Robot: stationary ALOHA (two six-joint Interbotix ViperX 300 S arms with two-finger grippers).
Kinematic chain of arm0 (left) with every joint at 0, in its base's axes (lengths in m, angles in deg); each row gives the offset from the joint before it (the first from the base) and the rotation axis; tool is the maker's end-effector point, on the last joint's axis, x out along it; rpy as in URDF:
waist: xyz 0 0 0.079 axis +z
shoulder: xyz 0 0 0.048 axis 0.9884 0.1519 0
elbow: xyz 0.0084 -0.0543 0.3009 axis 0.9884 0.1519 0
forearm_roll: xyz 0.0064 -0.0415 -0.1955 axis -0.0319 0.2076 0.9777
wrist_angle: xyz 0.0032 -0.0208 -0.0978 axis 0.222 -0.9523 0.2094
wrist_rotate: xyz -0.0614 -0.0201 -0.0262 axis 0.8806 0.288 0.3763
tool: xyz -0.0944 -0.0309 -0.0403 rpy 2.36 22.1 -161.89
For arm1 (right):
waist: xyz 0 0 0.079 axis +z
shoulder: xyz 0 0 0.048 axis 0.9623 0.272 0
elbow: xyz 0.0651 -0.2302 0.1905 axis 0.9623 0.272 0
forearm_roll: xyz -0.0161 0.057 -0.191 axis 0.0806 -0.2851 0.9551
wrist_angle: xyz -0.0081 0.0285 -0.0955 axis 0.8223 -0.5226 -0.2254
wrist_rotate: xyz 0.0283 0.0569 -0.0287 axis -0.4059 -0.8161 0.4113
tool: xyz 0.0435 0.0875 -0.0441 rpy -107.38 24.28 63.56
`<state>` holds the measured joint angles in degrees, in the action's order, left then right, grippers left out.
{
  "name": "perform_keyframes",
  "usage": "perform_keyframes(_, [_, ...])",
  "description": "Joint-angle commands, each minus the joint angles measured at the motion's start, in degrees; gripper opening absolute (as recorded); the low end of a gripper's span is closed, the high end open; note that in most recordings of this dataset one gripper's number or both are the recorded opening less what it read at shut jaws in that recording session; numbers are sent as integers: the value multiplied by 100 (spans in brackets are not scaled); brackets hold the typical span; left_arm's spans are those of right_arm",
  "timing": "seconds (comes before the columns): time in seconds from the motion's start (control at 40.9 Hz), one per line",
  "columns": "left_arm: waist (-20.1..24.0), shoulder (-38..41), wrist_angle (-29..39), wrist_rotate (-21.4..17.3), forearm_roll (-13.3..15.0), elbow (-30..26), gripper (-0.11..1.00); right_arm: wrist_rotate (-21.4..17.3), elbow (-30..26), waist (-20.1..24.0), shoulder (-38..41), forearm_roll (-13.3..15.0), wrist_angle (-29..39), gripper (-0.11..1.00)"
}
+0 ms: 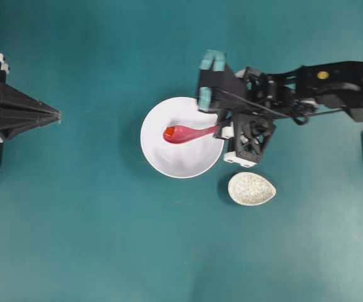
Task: Grip the spoon and scoop the red block from the bowl with right arm.
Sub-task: 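Drag the spoon under the red cube and lift it out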
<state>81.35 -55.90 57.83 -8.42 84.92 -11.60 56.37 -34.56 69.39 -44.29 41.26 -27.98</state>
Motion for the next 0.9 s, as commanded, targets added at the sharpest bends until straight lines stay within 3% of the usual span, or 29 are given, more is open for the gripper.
perform_keyframes(0.0, [-9,53,-26,0,0,-141,0,9,237,26,-396,9,-475,23])
perform_keyframes(0.391, [-9,53,132,9,-9,-132,0,26,1222,88,-1143,9,-1564,22])
perform_keyframes(0.611, [-18,53,132,9,0,-132,0,18,1134,97,-1178,9,-1600,22])
perform_keyframes(0.88, [-9,53,132,9,-9,-123,0,97,624,97,-1257,44,-1266,23])
